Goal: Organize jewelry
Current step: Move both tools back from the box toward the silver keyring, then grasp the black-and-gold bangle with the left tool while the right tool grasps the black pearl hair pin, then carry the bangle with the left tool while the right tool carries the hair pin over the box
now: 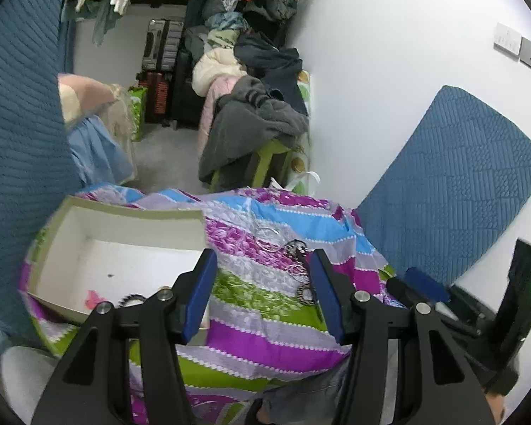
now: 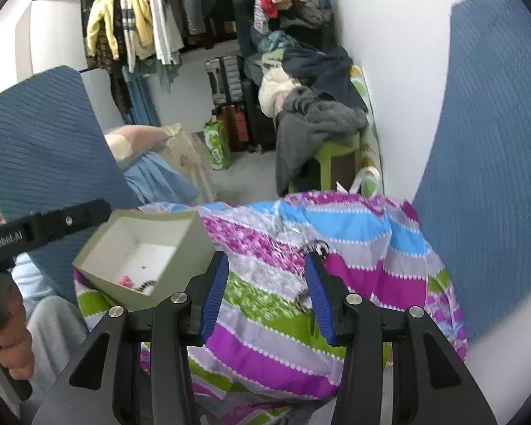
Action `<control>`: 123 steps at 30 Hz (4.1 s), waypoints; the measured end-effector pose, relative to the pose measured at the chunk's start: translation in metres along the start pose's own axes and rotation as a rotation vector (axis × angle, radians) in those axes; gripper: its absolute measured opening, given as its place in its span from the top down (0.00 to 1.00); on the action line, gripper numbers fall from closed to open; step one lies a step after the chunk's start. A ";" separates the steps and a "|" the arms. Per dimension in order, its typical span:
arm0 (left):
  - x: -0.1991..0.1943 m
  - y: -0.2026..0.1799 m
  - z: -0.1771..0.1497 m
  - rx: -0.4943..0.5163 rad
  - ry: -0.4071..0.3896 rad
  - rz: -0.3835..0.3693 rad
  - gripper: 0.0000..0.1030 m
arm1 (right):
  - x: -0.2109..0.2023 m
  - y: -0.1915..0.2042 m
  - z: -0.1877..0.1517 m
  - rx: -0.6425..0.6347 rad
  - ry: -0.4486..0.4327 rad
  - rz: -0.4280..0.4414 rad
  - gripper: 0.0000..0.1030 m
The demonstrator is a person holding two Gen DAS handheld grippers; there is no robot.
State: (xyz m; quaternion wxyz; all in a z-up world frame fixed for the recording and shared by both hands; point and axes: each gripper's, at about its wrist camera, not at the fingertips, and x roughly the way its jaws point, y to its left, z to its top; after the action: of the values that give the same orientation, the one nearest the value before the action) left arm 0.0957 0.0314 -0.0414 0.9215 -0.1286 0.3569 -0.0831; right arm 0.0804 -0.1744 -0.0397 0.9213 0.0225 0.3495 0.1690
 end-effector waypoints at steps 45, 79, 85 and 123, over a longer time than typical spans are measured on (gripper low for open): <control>0.209 -0.025 -0.067 -0.075 0.406 -0.094 0.65 | 0.216 -0.111 -0.042 0.172 0.360 0.110 0.93; 0.259 -0.050 -0.075 0.040 0.459 -0.022 0.90 | 0.173 -0.117 -0.049 0.176 0.333 0.019 0.93; 0.236 -0.030 -0.077 -0.002 0.442 0.013 0.90 | 0.168 -0.100 -0.050 0.126 0.333 0.024 0.93; 0.047 0.009 0.037 -0.043 0.292 0.011 0.90 | 0.054 -0.017 0.047 0.182 0.219 -0.036 0.93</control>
State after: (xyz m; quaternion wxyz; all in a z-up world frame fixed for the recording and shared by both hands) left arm 0.1559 0.0350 -0.0480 0.8573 -0.1326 0.4895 -0.0881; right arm 0.1542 -0.1695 -0.0411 0.8747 0.0810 0.4621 0.1218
